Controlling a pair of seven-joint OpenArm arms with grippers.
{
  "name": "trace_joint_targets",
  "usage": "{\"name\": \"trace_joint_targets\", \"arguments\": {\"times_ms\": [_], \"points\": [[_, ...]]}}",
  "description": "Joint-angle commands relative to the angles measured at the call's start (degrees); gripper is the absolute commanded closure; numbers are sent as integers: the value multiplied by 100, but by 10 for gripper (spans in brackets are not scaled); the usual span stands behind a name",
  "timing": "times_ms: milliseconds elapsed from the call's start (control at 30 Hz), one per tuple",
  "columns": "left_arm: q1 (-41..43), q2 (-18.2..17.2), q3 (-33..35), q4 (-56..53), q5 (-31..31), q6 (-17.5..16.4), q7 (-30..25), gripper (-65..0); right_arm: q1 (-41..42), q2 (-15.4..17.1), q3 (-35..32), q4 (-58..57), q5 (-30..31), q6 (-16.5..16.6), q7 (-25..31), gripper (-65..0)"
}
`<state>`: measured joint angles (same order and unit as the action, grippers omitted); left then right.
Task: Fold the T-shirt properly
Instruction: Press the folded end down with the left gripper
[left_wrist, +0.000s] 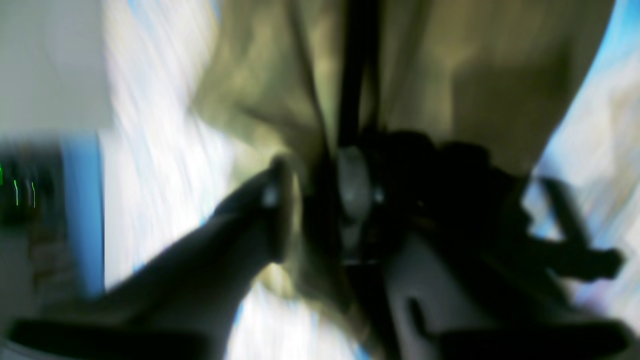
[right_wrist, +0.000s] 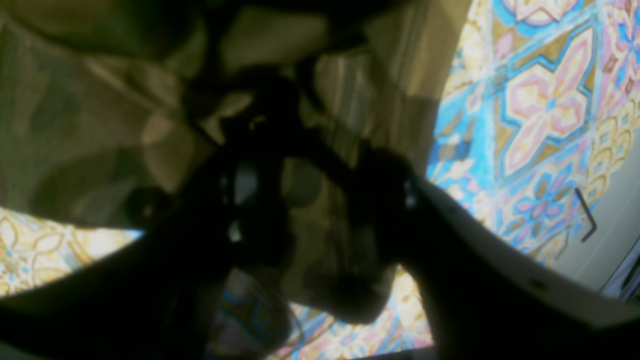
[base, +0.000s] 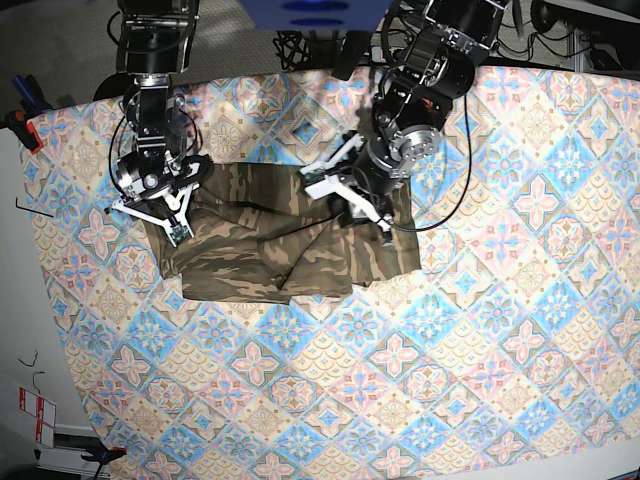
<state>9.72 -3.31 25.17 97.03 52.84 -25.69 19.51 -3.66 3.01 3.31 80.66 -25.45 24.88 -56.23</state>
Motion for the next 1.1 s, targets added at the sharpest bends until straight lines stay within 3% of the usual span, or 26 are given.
{"name": "trace_joint_targets", "arguments": {"times_ms": [0,100,233,367,533,633,800,1067], "points": [[-26,1,81,94,-14,51,-21,-218,-166,-15,-1,-255,44,127,-184,-306],[-18,-16,301,103,4,42,-3,-267,-175,-15,-1,-255,44,127,-184,-306],[0,-166,406,103,145,-292,14,-267,-166,-15,7,-255,44,127,-184,-306],[17,-139,318,525,-110,-336,5,-267,-175,-15,7,-255,44,127,-184,-306],[-106,494,-596,1141,-849,-336,14,-267,-183,-15,7,-264,53,127,-184,-305],[-299,758,-1123,631,-831,-336,14,-267,-183,-32,-1,-264,62,127,-184,-304],[-413,775,-1554,-20,-831,-336,5,-269,-139,-94,51,-194,62,127,106,-304],[-730,784,-1932,-1532,-831,-336,-39,-268,19,-235,684,8,62,127,801,-303]]}}
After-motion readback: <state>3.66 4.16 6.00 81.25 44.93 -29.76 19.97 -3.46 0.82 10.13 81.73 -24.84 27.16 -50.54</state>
